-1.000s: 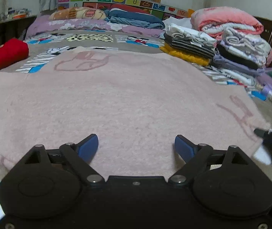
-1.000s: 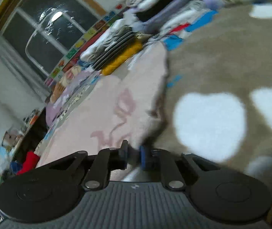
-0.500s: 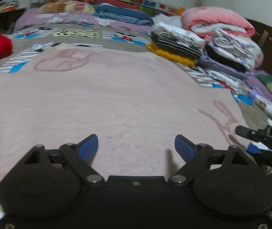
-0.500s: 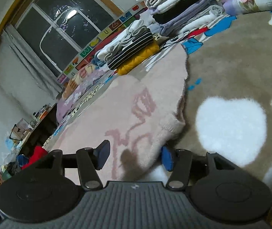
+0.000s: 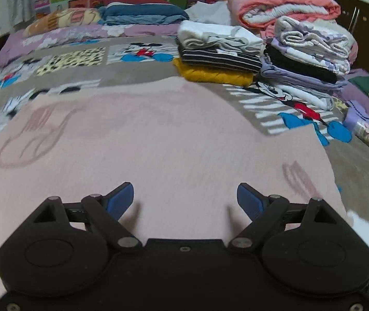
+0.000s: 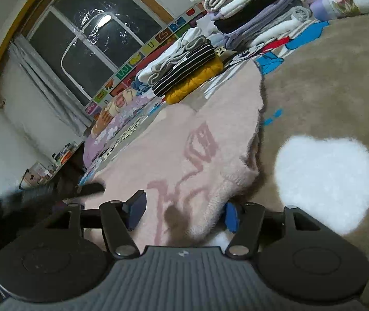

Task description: Fold clothes

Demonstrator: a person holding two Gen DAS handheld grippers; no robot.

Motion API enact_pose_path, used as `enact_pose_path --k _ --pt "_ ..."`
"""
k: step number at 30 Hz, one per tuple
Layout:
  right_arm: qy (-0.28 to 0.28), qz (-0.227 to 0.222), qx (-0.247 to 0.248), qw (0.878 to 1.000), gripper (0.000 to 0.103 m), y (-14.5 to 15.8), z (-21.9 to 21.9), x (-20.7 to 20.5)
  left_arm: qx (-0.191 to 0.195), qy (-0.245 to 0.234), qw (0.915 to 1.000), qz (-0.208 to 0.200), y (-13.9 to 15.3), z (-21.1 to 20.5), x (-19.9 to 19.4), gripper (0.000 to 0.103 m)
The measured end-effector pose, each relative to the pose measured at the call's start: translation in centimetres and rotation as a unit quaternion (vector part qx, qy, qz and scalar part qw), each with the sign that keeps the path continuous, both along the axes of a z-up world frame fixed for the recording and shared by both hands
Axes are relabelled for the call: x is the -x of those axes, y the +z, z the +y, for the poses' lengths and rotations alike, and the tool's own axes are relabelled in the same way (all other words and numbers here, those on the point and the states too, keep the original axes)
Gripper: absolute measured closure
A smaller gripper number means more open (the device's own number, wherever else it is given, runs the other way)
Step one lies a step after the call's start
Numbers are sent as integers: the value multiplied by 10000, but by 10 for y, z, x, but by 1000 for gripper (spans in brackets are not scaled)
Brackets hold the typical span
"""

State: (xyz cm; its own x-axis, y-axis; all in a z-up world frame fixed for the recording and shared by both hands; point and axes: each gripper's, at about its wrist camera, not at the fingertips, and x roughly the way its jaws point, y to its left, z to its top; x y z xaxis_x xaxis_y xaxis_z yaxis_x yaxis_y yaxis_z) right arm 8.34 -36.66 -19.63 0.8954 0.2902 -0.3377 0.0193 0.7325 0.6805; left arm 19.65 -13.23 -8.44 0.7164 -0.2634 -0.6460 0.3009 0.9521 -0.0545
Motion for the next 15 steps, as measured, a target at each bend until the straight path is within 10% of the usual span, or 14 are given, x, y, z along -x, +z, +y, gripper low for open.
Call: enact_pose_path --k 15 --pt "59 58 -561 9984 34 0 -7 -9 -199 -15 9978 630 20 -98 -120 15"
